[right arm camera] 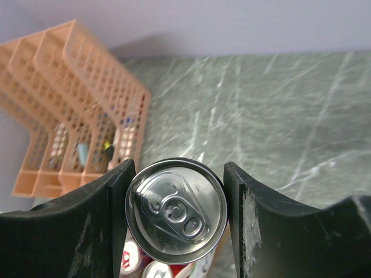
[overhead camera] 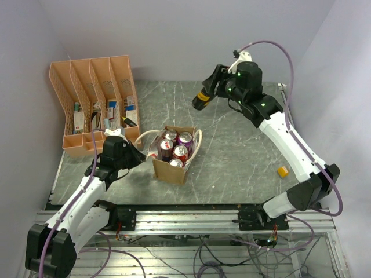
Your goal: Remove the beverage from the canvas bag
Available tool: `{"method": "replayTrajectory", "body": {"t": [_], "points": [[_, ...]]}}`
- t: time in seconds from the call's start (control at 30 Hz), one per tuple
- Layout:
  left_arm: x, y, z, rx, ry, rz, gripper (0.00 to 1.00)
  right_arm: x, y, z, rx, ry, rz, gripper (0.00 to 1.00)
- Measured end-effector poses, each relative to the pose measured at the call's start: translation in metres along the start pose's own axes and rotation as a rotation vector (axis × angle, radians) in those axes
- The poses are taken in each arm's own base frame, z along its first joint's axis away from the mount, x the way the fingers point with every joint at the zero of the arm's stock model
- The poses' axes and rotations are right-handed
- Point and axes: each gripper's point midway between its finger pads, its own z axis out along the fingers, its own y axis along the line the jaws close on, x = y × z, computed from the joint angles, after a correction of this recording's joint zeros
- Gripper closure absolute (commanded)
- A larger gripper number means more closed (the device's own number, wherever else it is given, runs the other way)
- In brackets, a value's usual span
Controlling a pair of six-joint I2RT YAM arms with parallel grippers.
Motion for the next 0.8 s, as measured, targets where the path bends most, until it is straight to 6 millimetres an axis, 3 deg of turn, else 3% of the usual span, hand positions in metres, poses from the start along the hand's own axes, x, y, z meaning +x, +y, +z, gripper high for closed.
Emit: {"method": "replayTrajectory", "body": {"t": [0.13, 0.27, 0.37, 0.53, 0.67, 0.8], "points": [[0.000, 0.000, -0.001, -0.001, 0.000, 0.000, 0.92, -0.019, -0.034, -0.001, 0.105, -0.067, -0.041, 1.00], [-0.001, -0.002, -0.003, -0.002, 0.002, 0.000, 0.84, -0.010, -0.069, 0.004, 0.197, -0.081, -0.082, 1.00], [-0.005, -0.005, -0.005, 0.001, -0.003, 0.001, 0.78, 0.013, -0.098, 0.016, 0.263, -0.044, -0.117, 1.00], [-0.008, -0.006, -0.009, -0.007, -0.007, 0.001, 0.70, 0.059, -0.129, 0.044, 0.302, 0.028, -0.184, 1.00], [-0.008, -0.006, -0.010, -0.014, -0.003, -0.001, 0.68, 0.094, -0.144, 0.064, 0.296, 0.091, -0.236, 1.00], [-0.011, -0.007, -0.010, -0.023, -0.004, 0.007, 0.62, 0.112, -0.147, 0.079, 0.265, 0.130, -0.277, 1.00]]}}
